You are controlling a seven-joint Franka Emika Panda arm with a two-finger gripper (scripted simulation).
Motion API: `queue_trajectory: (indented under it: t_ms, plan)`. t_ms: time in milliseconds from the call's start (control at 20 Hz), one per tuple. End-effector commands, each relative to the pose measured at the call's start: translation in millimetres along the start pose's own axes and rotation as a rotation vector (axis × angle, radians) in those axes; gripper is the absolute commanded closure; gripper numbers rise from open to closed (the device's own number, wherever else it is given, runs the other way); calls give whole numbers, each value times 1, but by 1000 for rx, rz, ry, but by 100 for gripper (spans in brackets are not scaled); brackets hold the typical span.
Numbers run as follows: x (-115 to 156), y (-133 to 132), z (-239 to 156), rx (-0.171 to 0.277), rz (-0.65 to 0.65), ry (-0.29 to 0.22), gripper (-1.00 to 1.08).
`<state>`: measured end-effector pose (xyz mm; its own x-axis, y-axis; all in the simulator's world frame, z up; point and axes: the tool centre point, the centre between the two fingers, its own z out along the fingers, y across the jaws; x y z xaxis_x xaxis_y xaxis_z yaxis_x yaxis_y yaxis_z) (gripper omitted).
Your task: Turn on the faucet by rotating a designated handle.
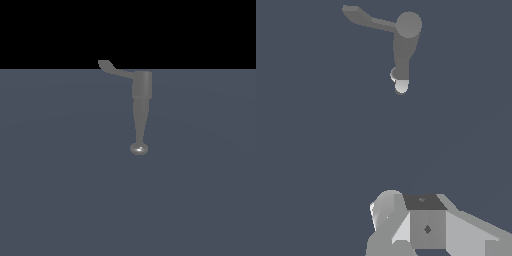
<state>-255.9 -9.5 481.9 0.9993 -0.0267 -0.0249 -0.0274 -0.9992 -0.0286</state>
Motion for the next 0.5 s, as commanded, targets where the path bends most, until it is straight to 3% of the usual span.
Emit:
queue_trajectory:
  t_ms: [0, 450]
  plan:
    - [0, 0, 0, 0, 0, 0, 108]
    - [4, -24, -4, 5, -52, 20, 108]
